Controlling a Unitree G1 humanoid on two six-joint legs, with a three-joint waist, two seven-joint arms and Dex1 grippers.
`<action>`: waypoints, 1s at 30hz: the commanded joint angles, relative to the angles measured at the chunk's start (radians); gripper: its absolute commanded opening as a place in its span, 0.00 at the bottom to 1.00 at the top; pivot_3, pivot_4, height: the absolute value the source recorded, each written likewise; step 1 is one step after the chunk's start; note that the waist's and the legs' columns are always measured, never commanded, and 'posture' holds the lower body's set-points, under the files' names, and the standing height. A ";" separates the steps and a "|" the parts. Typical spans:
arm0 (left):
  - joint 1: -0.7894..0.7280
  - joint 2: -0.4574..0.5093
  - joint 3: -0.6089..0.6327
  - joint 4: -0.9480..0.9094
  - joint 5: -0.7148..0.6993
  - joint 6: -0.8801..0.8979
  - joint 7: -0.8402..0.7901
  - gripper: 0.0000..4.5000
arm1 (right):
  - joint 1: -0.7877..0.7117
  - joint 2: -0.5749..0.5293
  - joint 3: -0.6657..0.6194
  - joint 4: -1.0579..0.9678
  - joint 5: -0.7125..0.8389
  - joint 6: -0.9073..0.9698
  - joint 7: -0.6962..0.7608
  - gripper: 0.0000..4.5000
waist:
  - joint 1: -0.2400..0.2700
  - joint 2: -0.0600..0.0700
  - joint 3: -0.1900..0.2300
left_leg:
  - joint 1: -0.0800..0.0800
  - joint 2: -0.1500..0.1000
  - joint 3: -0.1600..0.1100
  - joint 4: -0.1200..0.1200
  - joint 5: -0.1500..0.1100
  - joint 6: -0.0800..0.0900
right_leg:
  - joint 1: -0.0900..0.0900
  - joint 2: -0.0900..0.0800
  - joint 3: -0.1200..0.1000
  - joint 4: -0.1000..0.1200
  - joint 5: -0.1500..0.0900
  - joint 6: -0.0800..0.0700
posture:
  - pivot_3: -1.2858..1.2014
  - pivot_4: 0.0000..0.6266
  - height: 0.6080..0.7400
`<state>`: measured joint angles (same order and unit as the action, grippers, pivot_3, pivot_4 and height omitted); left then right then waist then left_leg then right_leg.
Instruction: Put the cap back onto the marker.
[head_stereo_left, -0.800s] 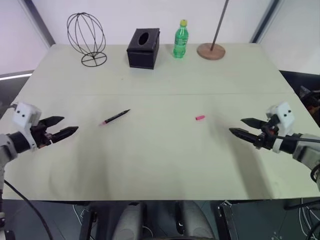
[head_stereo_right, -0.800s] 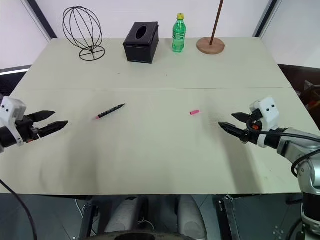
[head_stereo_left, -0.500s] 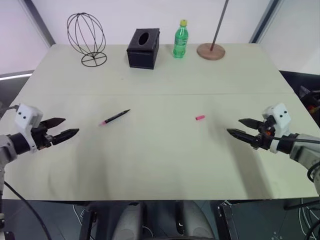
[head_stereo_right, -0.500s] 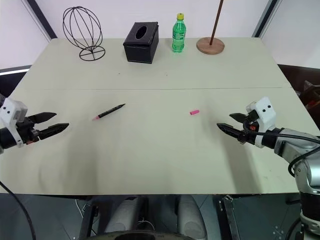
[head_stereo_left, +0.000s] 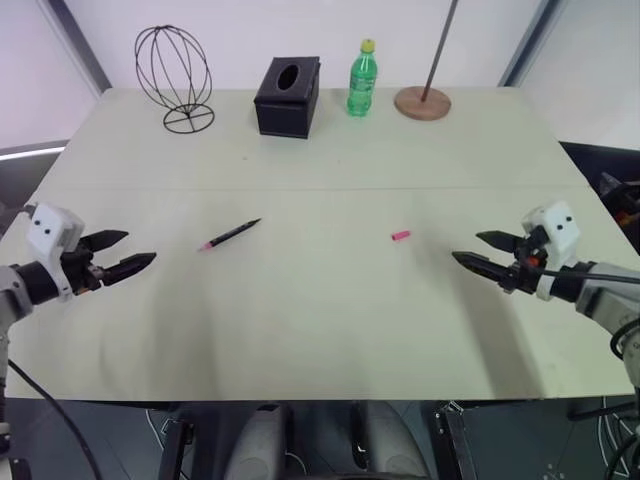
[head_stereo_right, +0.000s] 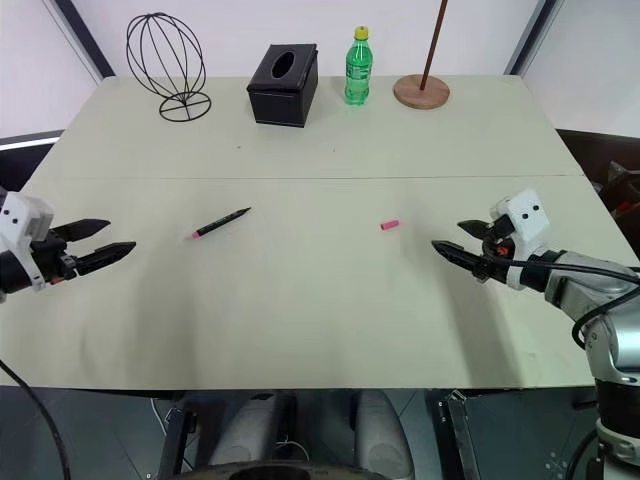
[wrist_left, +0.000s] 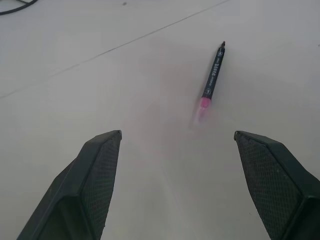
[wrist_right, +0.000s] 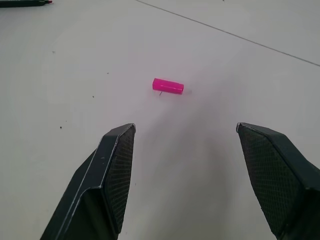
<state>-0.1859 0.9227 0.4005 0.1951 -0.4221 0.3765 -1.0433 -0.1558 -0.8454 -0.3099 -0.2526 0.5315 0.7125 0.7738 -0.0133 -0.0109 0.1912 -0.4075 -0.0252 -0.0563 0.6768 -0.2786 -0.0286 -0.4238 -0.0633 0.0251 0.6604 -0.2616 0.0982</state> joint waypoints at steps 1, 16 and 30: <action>-0.021 0.023 0.002 0.001 0.007 -0.025 -0.007 0.84 | -0.013 0.000 -0.006 -0.014 -0.004 -0.022 -0.001 0.74 | 0.000 0.000 0.000 | 0.000 0.000 0.000 0.000 0.000 0.000 | 0.000 0.000 0.000 0.000 0.000 0.000 | 0.52 0.24 1.00; -0.303 -0.049 -0.213 0.304 0.126 -0.217 -0.117 0.84 | -0.032 0.015 0.034 0.007 -0.036 -0.063 -0.013 0.74 | 0.008 0.000 0.000 | 0.000 -0.001 0.000 0.002 0.000 0.000 | 0.002 0.000 -0.001 0.000 0.000 0.000 | 0.52 0.24 1.00; -0.755 -0.284 -0.378 0.937 0.318 -0.498 -0.154 0.84 | 0.010 0.019 0.002 -0.083 -0.028 -0.038 -0.052 0.74 | -0.003 -0.001 0.000 | -0.001 -0.002 0.000 0.003 0.000 0.001 | 0.000 0.002 -0.001 0.001 0.000 0.001 | 0.52 0.24 1.00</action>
<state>-0.9055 0.6326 0.0153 1.1161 -0.1117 -0.0950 -1.2014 -0.1496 -0.8248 -0.2672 -0.2852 0.4946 0.6754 0.7308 -0.0160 -0.0120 0.1914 -0.4084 -0.0270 -0.0562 0.6797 -0.2791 -0.0275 -0.4236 -0.0610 0.0241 0.6618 -0.2614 0.0988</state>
